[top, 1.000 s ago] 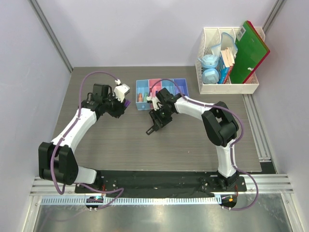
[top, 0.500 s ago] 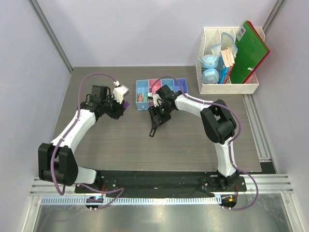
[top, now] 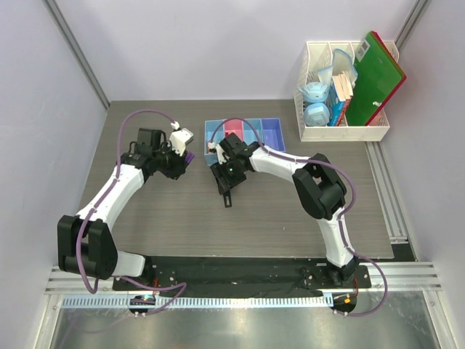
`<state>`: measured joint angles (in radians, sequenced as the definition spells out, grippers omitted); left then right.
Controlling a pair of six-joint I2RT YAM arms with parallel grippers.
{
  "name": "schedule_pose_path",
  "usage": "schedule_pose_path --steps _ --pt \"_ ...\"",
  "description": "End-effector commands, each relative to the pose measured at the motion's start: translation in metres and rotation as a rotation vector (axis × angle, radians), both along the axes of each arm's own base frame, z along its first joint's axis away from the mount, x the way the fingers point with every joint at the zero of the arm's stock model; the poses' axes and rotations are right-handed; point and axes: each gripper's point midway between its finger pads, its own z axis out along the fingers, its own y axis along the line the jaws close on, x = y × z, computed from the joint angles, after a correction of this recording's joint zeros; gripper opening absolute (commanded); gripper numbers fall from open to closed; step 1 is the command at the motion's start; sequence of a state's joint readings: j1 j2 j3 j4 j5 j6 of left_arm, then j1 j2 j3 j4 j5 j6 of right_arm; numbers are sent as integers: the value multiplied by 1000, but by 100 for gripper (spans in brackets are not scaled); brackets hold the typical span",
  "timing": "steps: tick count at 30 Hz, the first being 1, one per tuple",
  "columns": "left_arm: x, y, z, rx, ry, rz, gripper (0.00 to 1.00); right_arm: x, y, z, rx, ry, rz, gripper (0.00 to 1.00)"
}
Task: Sort the stationery into containers
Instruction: Pick up the pen from the center of the board.
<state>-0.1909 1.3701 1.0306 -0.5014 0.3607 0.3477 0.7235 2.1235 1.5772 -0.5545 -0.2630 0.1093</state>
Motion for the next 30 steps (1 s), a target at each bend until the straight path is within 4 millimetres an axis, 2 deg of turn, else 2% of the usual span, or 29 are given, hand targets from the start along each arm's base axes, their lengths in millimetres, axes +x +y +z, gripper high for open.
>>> schedule_pose_path --steps 1,5,9,11,14,15,16,18,21,22,25,26,29,30 --pt "5 0 17 -14 -72 -11 0 2 -8 -31 -105 -18 -30 54" --pt "6 1 20 -18 -77 -9 0 -3 -16 -52 -215 -77 10 50" --pt "6 1 22 -23 -81 -10 0 -15 -19 -70 -260 -59 38 38" --pt "6 2 23 -24 -85 -10 0 -23 -19 -75 -280 -60 71 35" --pt "5 4 26 -27 -90 -10 0 -32 -17 -76 -298 -65 120 19" --pt "4 4 25 -30 -86 -10 0 -34 -16 -76 -299 -63 131 9" --pt "4 5 26 -31 -88 -10 0 -37 -17 -73 -304 -58 139 5" --pt "3 5 27 -32 -90 -10 0 -38 -15 -66 -297 -62 171 1" --pt "2 6 28 -36 -95 -11 0 -37 -11 -37 -261 -83 204 1" --pt "2 6 29 -40 -97 -10 0 -37 -7 -18 -228 -107 211 1" --pt "3 6 30 -47 -97 -11 0 -33 -6 14 -183 -146 223 1" --pt "3 4 30 -55 -91 -17 0 -26 -8 31 -160 -175 205 1" --pt "5 1 33 -70 -92 -22 0 -12 -18 58 -138 -228 165 1" --pt "6 0 34 -78 -90 -23 0 -1 -28 62 -139 -234 131 1"
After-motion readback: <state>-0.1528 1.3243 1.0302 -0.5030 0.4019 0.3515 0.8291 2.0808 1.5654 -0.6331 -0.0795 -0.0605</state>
